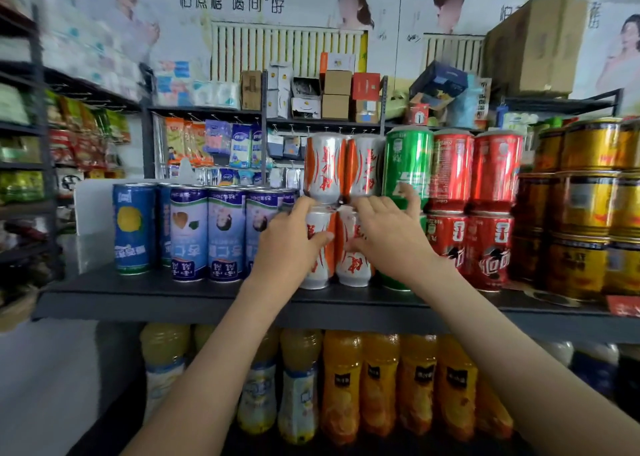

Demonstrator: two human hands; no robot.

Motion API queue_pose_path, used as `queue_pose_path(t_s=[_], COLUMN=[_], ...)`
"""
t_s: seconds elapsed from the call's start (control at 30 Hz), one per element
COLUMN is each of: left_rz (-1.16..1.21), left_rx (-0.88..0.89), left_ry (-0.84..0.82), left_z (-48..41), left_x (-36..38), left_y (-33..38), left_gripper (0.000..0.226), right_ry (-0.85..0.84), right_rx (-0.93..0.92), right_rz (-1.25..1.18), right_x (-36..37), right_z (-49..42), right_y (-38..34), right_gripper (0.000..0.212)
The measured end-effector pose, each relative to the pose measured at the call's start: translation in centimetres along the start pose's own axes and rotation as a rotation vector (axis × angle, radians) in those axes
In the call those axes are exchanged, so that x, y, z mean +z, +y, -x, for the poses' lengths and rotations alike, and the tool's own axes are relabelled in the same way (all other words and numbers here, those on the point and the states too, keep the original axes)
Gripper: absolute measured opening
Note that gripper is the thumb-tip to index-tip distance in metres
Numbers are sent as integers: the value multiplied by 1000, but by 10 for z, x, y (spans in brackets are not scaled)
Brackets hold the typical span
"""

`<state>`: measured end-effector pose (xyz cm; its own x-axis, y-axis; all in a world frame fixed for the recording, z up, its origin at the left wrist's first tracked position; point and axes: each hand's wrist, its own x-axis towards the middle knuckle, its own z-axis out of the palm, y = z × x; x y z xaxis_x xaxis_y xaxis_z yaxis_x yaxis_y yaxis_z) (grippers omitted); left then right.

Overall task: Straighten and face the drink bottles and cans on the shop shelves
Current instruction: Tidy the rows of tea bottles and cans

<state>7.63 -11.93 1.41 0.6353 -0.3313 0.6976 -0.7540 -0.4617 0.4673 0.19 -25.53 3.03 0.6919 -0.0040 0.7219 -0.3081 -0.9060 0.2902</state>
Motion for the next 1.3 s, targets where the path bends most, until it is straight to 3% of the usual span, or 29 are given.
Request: queue_pose_path(t_s=[0.13, 0.33, 0.47, 0.67, 0.9, 1.03, 1.17, 1.3], left_rz=[-1, -8, -76, -165, -45, 44, -10, 83], left_rx=[-25, -79, -104, 172, 226, 114, -22, -81], left_ry=[56, 23, 105, 296, 221, 72, -61, -106], left_z=[7, 6, 14, 28, 12, -17, -41, -52], left_x=[2, 5, 11, 33, 47, 41, 43, 52], left_y=[9, 7, 13, 39, 62, 89, 107, 112], left_gripper=[44, 50, 65, 59, 45, 53, 69, 63], right_ry=[31, 76, 193, 353, 235, 185, 202, 224], right_rx=[-22, -108, -54, 139, 455, 495, 506, 503], right_rz=[1, 29, -154, -392, -641, -657, -662, -669], right_x=[0, 3, 4, 3, 0, -1, -5, -10], right_z=[-2, 2, 18, 53, 83, 79, 69, 60], right_y=[6, 8, 15, 39, 80, 93, 96, 98], right_gripper=[50, 53, 59, 55, 54, 53, 50, 49])
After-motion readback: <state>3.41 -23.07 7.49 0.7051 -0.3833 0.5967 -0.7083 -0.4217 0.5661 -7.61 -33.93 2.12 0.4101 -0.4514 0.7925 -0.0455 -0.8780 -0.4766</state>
